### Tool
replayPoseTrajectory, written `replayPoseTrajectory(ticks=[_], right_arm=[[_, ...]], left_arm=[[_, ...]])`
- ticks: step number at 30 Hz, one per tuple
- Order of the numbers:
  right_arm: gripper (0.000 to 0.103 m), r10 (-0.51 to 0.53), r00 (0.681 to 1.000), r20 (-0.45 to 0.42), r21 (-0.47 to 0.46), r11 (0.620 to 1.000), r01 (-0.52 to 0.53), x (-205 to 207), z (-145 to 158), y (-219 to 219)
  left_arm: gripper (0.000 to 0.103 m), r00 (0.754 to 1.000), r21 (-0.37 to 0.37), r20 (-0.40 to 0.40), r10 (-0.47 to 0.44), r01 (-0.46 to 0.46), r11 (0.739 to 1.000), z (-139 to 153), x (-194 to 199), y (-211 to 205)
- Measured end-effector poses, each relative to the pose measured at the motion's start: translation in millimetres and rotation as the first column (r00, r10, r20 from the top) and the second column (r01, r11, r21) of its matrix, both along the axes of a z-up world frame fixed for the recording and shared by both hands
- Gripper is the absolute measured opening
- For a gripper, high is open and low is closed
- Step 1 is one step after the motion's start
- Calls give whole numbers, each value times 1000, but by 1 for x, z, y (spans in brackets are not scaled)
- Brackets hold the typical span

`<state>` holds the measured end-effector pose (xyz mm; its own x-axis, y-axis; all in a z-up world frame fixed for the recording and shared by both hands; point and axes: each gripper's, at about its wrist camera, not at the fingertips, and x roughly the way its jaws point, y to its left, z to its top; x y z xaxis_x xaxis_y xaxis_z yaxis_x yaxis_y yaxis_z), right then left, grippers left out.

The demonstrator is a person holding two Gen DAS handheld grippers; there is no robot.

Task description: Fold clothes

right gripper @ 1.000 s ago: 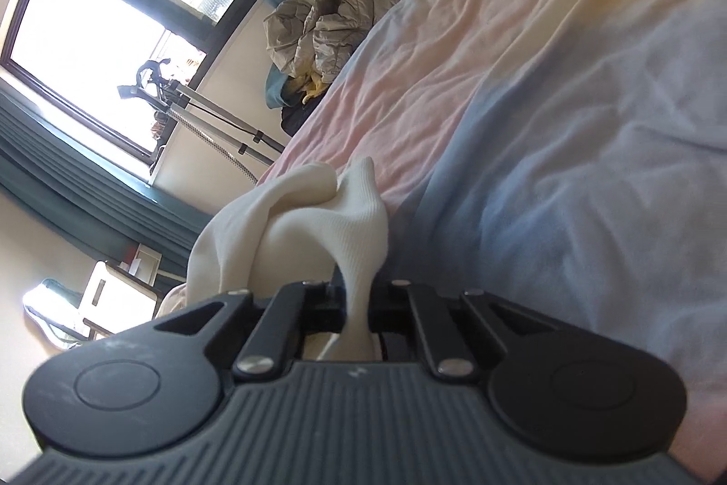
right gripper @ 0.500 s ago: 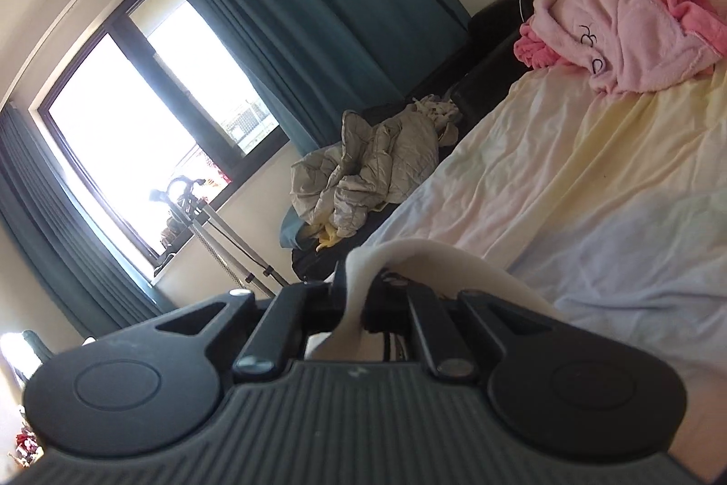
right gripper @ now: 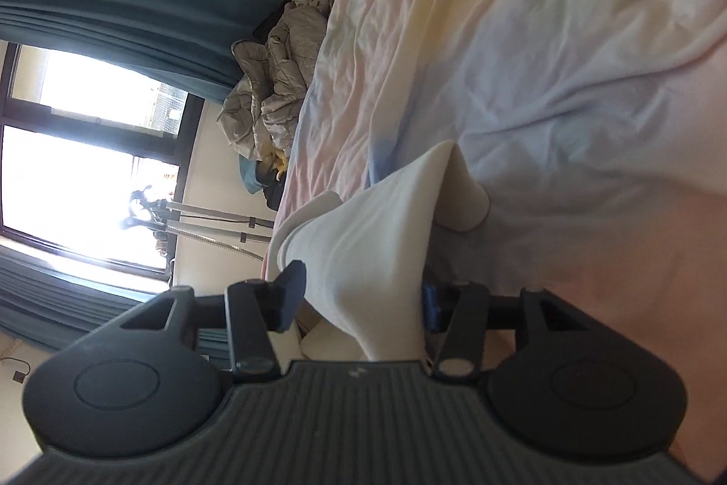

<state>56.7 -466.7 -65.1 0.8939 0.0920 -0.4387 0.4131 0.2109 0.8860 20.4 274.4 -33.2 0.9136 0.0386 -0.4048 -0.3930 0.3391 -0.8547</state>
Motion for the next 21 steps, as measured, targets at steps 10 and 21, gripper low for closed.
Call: replayPoseTrajectory(ticks=[10, 21], right_arm=[[47, -73, 997, -26, 194, 978, 76, 33, -66, -35], [3, -154, 978, 143, -194, 964, 180, 27, 6, -36]], left_arm=[[21, 998, 10, -46, -39, 39, 999, -5, 17, 10], [20, 998, -13, -58, -7, 6, 1000, -8, 15, 10]])
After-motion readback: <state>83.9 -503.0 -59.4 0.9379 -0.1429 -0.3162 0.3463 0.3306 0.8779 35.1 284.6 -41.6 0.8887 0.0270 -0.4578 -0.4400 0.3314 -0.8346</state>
